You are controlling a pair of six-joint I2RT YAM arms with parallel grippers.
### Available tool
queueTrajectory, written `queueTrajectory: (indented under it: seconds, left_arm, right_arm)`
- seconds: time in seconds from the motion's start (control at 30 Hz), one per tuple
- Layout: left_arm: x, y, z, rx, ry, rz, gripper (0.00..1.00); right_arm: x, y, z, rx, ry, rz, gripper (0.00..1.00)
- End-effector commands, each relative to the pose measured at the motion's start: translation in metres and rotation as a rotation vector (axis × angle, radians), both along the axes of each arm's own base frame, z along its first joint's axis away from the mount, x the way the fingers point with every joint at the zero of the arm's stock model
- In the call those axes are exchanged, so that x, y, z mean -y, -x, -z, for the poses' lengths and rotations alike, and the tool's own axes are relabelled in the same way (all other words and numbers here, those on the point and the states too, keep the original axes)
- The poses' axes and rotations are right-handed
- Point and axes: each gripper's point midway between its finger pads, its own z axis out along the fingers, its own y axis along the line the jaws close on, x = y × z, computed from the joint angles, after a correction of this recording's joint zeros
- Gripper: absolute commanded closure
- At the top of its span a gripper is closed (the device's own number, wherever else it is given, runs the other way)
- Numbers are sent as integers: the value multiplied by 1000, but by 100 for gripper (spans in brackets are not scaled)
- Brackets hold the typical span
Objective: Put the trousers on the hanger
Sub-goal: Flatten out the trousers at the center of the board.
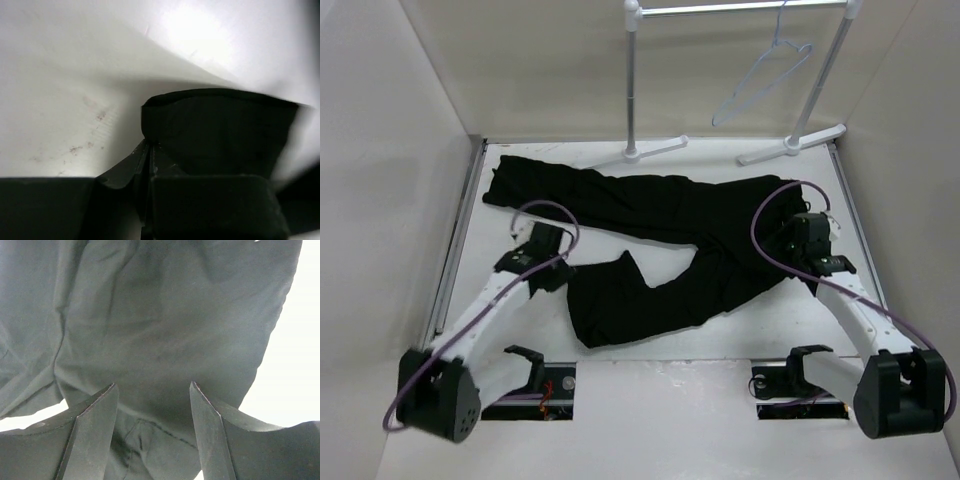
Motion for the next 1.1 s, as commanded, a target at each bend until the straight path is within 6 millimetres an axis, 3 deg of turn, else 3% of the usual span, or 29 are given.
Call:
queueTrajectory:
  seconds: [0.0, 0.07, 0.13, 0.4, 0.5, 0.6, 0.7, 0.77, 0.9, 1.0, 1.07]
  left_arm:
    - [-34, -29, -122, 344, 22, -204, 100]
    - [-61, -15, -160, 407, -26, -288, 100]
    - [-83, 3, -183, 412, -70, -356, 100]
    - [-104, 49, -237, 404, -129, -403, 98]
    - [-114, 60, -244, 361, -194, -408, 98]
    - [-120, 59, -220, 258, -289, -380, 98]
    - [-124, 34, -184, 188, -360, -377, 98]
    - [-131, 2, -167, 174, -382, -410, 98]
    - [-163, -65, -137, 125, -391, -514, 100]
    - [-188, -98, -130, 106, -384, -595, 100]
    - [-199, -127, -144, 141, -376, -613, 100]
  right_arm:
    - [19, -2, -5, 28, 10, 85, 34]
    - [25, -1, -5, 31, 4, 110, 34]
    - [26, -1, -7, 41, 0, 116, 34]
    - [21, 7, -9, 43, -5, 80, 32]
    - [18, 7, -10, 50, -19, 68, 32]
    - [18, 5, -15, 63, -14, 68, 30]
    - [27, 4, -17, 66, 8, 84, 29]
    - [35, 3, -20, 70, 20, 101, 29]
    - [50, 5, -28, 77, 38, 138, 28]
    - [52, 8, -35, 89, 45, 144, 38]
    - [53, 12, -36, 87, 47, 144, 58]
